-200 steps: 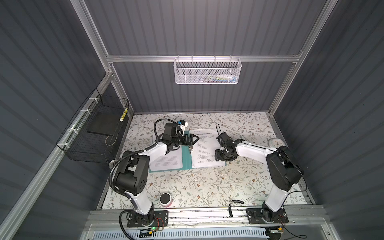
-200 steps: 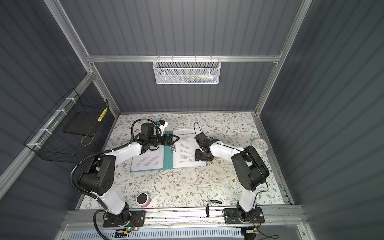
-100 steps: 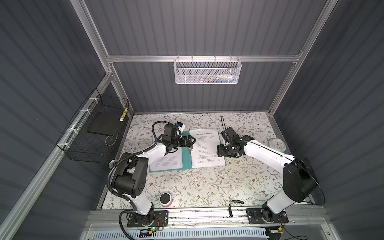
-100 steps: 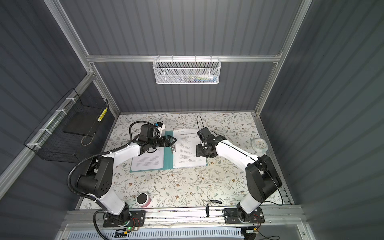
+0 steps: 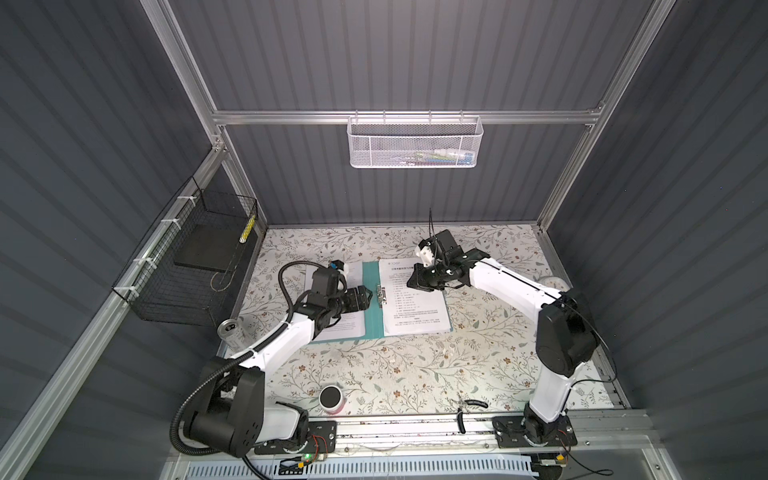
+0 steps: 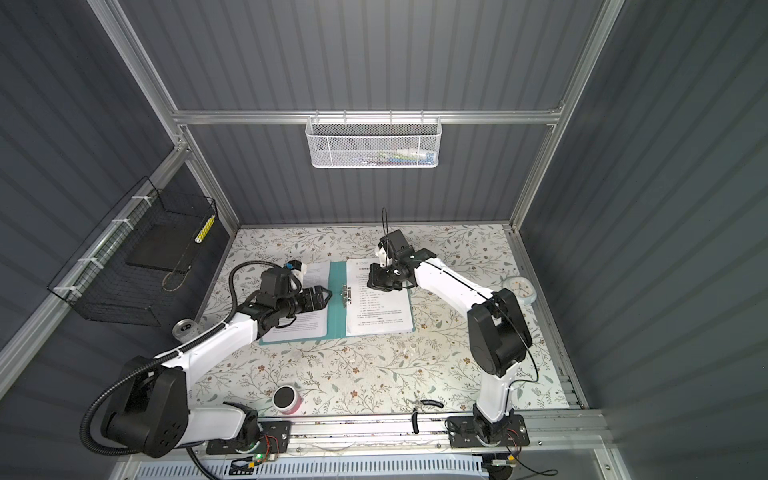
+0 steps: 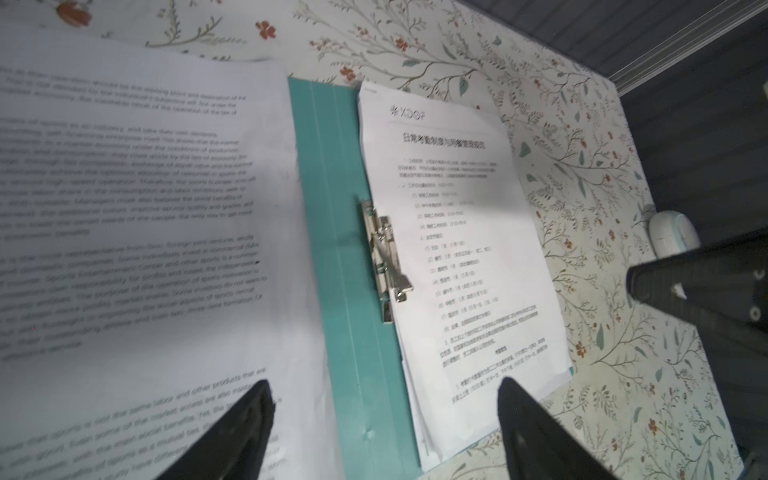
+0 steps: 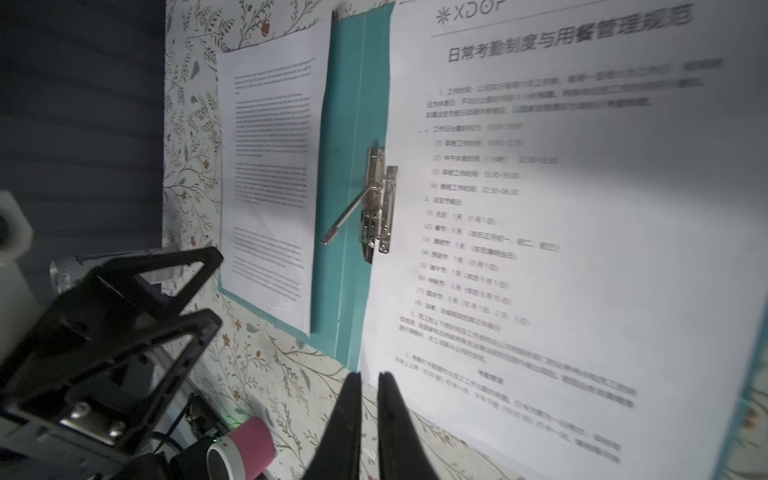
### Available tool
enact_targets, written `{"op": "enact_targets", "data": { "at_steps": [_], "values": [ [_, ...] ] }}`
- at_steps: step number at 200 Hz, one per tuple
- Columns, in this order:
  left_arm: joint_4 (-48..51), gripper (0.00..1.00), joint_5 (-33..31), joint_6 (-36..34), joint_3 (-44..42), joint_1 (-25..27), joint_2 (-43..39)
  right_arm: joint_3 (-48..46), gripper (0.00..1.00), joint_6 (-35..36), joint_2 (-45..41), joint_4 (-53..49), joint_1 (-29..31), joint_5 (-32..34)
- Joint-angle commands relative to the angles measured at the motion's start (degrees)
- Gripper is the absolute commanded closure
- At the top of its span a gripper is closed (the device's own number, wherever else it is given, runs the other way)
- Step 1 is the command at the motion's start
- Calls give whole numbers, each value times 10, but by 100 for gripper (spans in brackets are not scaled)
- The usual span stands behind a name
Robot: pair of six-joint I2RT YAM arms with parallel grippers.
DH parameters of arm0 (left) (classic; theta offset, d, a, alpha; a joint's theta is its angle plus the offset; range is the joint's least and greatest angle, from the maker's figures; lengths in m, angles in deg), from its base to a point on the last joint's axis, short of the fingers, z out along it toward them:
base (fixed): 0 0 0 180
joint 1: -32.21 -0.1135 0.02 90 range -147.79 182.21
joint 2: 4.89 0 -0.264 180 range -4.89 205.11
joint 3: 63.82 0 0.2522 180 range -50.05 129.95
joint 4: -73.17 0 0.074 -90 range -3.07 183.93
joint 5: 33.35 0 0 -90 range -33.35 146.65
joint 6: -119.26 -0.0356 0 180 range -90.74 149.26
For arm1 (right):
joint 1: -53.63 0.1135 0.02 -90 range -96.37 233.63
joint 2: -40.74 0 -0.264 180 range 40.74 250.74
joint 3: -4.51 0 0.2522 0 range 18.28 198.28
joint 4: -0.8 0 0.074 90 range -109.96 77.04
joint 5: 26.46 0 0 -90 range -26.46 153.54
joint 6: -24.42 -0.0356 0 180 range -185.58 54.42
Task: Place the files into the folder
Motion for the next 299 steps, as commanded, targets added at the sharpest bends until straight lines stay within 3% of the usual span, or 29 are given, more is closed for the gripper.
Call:
{"op": "enact_targets", "data": {
  "at_steps": [1, 43, 74, 153, 299],
  "values": [
    [-16, 16, -38, 26, -32, -4, -31, 36, 81, -38, 47, 18, 1, -75],
    [-34, 22, -34, 28, -70, -14, -49, 83, 81, -114, 121, 59, 8, -146],
    [-64, 20, 21, 35, -81, -30, -29, 96, 78, -143, 147, 72, 14, -154],
    [-108, 18, 57, 35, -88, -41, 21, 78, 77, -212, 179, 139, 18, -177],
    [-122, 19, 63, 33, -99, -52, 27, 75, 78, -223, 213, 156, 21, -175]
  ]
}}
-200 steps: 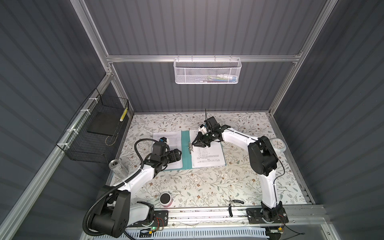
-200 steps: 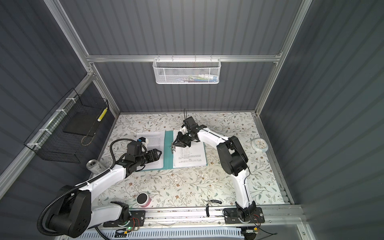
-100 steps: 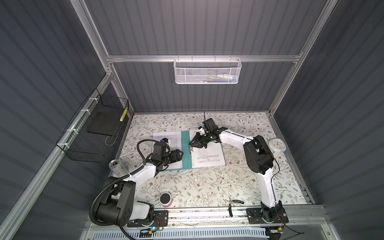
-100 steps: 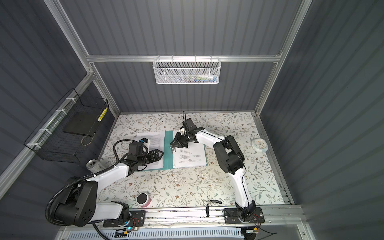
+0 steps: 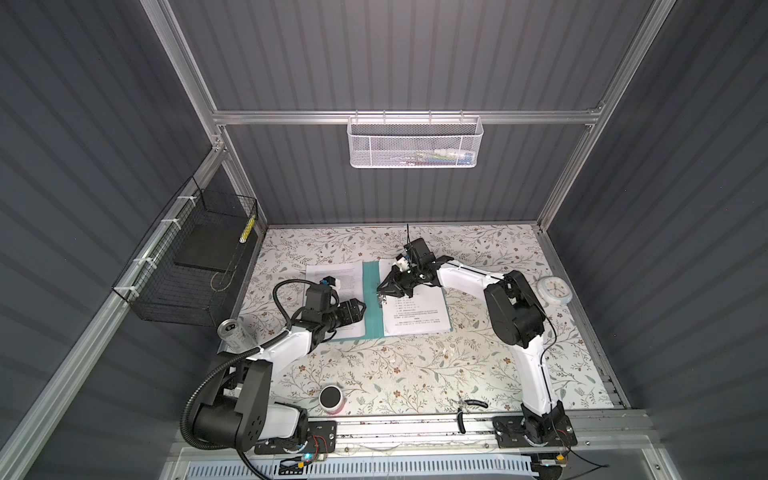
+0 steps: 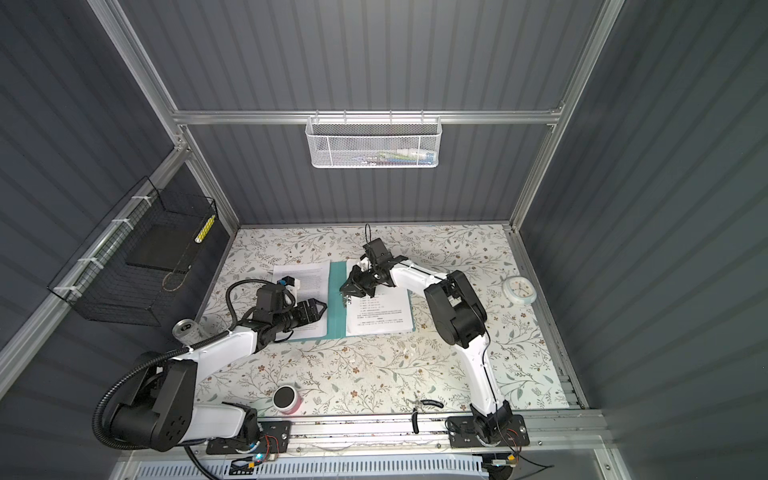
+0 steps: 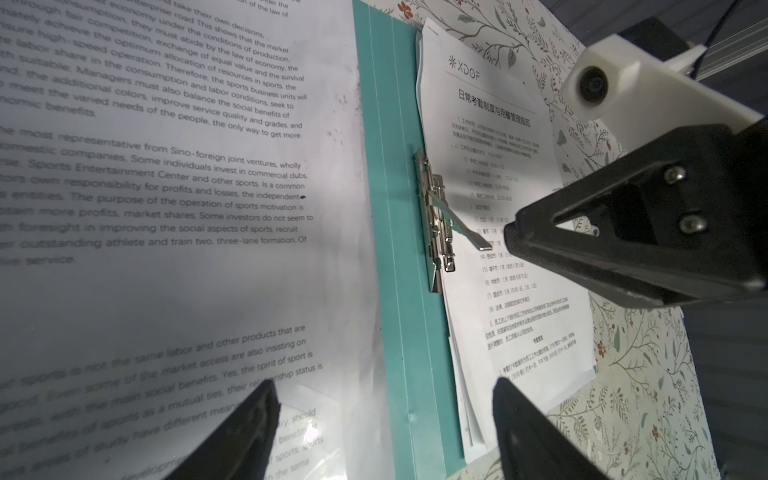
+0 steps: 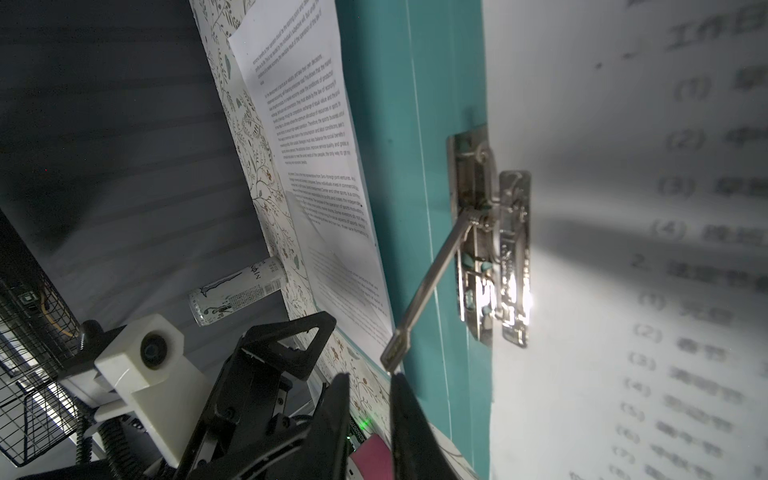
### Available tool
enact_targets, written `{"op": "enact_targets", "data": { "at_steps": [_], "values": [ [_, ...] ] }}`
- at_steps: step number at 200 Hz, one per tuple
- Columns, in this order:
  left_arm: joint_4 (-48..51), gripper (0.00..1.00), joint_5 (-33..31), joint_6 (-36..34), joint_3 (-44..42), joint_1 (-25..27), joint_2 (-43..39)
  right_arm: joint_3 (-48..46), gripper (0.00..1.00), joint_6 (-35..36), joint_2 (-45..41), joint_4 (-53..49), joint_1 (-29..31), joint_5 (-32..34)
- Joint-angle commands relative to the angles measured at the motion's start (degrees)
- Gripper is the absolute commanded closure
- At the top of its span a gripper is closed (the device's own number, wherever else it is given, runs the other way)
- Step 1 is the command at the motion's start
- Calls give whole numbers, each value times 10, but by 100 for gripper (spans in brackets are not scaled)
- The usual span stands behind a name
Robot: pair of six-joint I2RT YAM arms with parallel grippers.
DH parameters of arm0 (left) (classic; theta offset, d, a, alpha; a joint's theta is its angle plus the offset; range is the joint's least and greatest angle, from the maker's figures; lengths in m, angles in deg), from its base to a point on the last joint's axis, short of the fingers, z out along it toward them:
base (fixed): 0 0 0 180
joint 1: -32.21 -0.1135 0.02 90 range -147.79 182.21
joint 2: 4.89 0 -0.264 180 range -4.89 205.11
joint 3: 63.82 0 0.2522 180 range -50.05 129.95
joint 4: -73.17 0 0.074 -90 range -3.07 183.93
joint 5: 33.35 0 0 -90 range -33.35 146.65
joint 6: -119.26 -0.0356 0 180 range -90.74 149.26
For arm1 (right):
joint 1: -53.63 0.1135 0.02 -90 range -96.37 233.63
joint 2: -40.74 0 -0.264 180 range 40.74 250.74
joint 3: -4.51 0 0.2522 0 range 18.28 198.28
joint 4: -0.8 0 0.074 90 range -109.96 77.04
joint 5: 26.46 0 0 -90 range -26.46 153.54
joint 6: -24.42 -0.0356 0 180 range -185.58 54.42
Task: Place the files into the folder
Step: 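Push the metal clip lever down with the right gripper to close it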
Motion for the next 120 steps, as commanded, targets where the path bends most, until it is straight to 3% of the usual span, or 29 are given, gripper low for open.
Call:
{"op": "enact_targets", "data": {
  "at_steps": [1, 120],
  "values": [
    [-4, 19, 7, -2, -9, -5, 0, -3, 78, -6, 20, 6, 4, -3],
    [-25, 22, 15, 3, -18, -9, 15, -12, 80, -13, 22, 24, 9, -3]
  ]
}}
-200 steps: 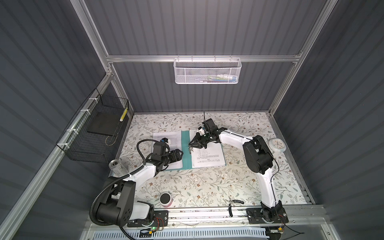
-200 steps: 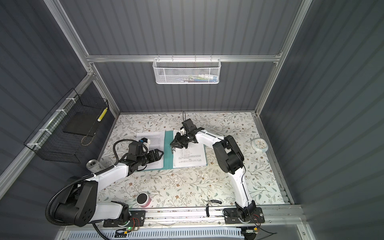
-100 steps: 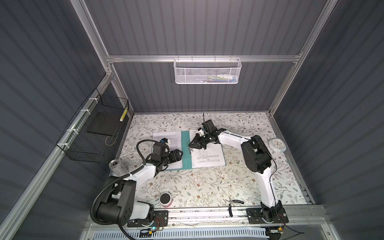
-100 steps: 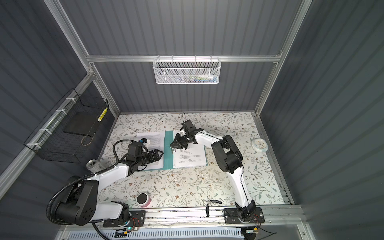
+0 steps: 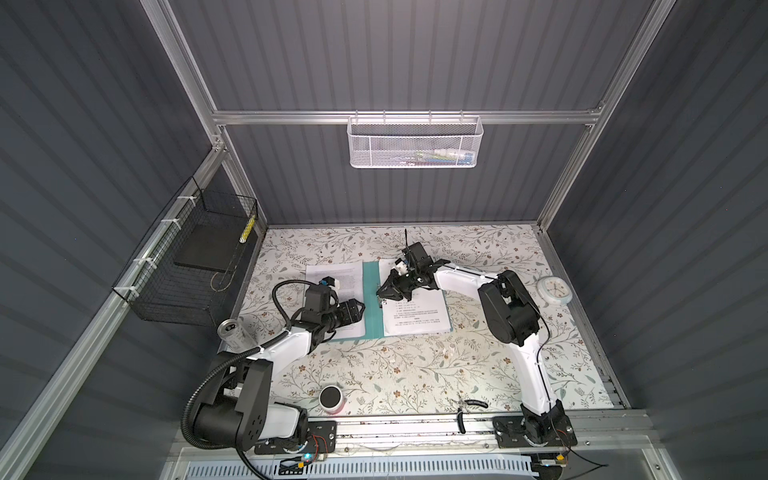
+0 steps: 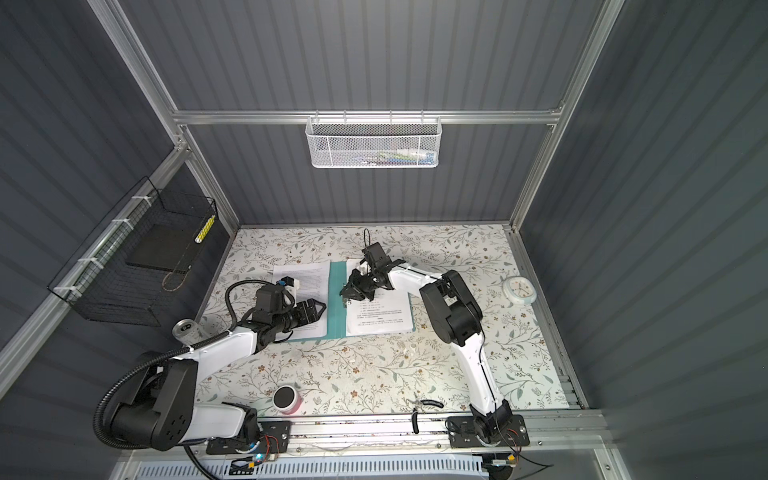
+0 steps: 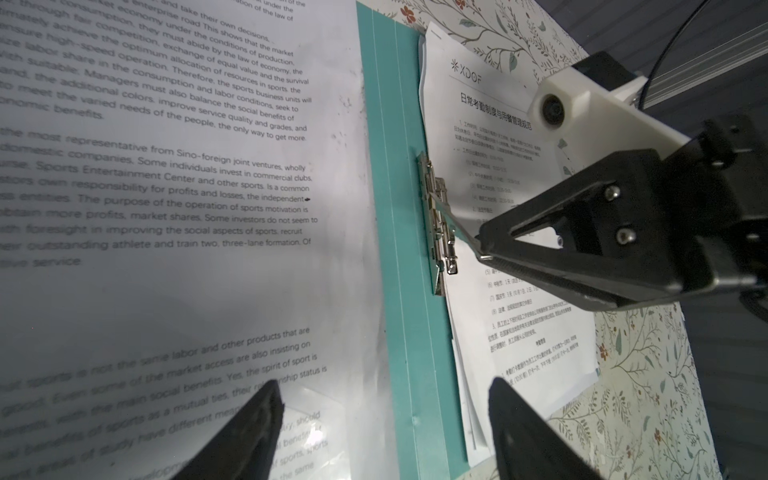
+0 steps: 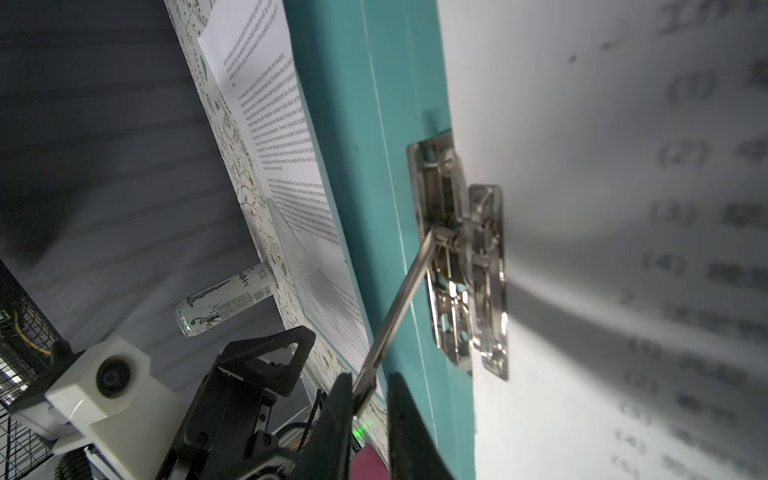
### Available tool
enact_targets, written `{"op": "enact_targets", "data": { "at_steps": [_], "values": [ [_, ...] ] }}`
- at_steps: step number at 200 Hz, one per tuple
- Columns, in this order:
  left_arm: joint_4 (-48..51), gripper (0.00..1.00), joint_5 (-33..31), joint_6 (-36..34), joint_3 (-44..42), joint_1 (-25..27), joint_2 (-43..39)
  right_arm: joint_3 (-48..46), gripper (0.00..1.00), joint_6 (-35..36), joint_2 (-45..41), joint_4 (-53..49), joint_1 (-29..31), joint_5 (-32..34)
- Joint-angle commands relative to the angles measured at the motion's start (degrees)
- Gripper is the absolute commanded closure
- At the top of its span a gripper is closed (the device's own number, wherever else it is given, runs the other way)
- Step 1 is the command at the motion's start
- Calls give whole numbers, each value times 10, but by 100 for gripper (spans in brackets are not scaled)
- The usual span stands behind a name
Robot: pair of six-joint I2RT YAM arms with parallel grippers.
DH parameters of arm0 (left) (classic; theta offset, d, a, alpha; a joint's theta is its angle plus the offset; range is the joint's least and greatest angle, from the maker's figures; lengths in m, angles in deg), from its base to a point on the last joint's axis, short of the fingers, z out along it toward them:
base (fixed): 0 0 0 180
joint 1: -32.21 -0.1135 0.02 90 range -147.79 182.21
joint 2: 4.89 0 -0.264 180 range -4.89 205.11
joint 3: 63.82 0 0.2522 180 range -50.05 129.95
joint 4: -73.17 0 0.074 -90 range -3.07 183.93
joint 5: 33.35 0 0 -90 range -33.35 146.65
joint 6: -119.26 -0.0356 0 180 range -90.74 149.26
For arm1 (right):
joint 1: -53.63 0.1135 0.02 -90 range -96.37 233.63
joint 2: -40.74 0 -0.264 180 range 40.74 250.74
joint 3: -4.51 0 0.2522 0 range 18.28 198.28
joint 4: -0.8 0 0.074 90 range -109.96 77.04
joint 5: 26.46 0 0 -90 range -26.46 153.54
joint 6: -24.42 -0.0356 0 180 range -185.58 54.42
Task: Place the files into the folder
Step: 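Push the metal clip lever down with the right gripper to close it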
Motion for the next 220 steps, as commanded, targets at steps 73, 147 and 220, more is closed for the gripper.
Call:
{"op": "enact_targets", "data": {
  "at_steps": [73, 147, 220],
  "values": [
    [-23, 28, 18, 4, -15, -6, 22, -18, 87, -4, -4, 9, 7, 2],
    [-36, 38, 24, 0, -13, -13, 58, -42, 91, -10, -10, 22, 7, 5],
    [-58, 48, 30, 9, -19, -14, 80, -58, 100, 7, -8, 0, 6, 19]
  ]
}}
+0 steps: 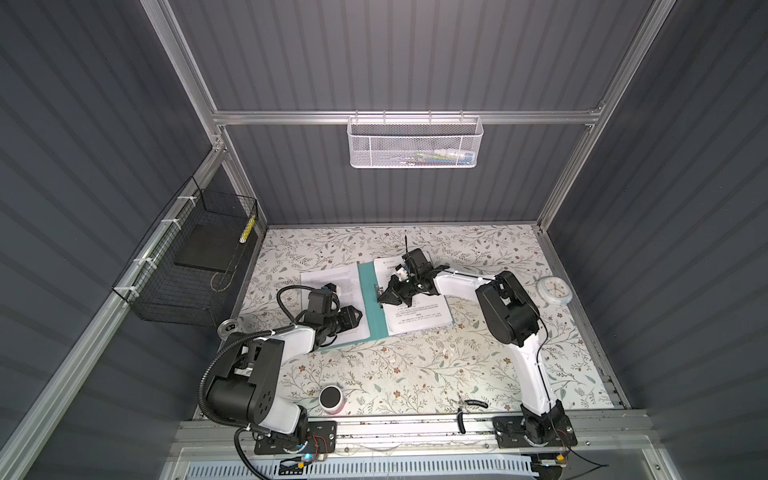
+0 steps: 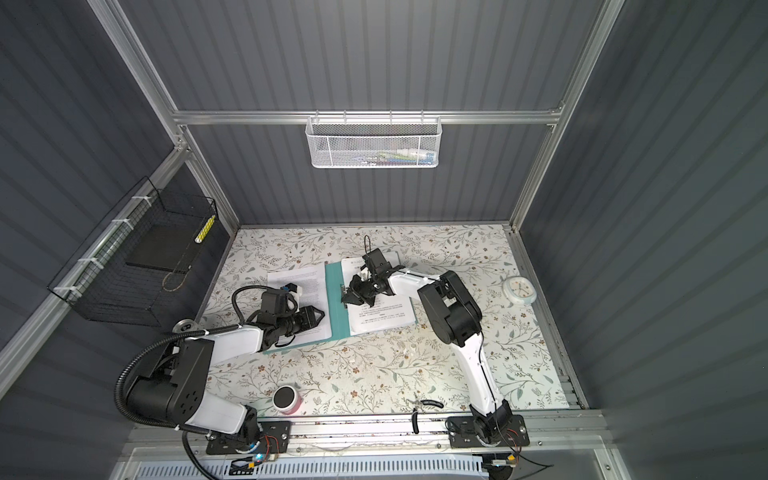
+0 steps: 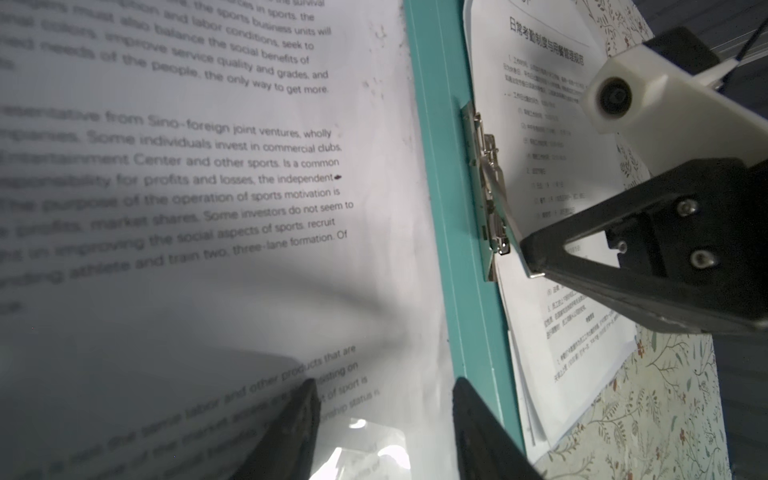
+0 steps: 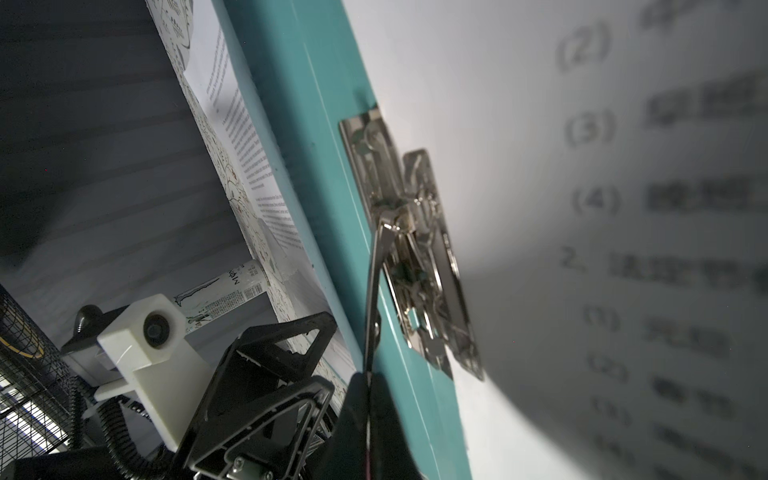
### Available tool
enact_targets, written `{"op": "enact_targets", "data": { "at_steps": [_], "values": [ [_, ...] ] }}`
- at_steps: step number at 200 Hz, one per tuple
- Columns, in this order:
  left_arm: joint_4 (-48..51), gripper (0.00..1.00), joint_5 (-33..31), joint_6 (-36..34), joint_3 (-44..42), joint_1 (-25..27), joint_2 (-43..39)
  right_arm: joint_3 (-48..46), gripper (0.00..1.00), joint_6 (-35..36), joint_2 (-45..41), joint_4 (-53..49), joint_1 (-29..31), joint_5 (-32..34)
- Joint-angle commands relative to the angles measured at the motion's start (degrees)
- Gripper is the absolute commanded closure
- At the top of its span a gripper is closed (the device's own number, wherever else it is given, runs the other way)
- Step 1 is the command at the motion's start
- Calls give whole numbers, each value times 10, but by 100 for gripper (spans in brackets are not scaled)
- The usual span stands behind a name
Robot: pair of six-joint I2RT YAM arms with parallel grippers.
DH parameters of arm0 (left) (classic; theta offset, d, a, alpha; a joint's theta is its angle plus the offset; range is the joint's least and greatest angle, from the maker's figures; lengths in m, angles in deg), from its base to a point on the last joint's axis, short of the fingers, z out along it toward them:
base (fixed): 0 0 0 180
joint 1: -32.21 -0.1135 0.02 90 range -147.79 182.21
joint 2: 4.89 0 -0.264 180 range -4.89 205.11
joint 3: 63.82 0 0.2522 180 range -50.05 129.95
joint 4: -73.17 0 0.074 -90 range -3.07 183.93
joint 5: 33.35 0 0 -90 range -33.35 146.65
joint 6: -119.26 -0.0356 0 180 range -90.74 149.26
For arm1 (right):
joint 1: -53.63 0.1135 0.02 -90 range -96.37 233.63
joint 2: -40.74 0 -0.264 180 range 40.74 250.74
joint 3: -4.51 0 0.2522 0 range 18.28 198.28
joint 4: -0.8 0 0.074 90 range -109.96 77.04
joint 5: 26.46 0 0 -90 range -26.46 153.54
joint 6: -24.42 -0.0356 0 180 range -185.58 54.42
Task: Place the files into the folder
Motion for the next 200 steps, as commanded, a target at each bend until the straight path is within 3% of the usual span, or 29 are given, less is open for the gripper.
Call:
{"op": "enact_targets", "data": {
  "at_steps": [1, 85, 200],
  "values": [
    [-17, 49, 12, 5, -7, -5, 8, -13, 100, 18, -7, -37, 2, 21],
    [-15, 59, 9, 2, 1, -21, 71, -57, 100, 26, -1, -42, -2, 37],
    [-11, 59, 5, 2, 5, -22, 74, -71, 100, 101, 20, -118, -23, 108]
  ]
}}
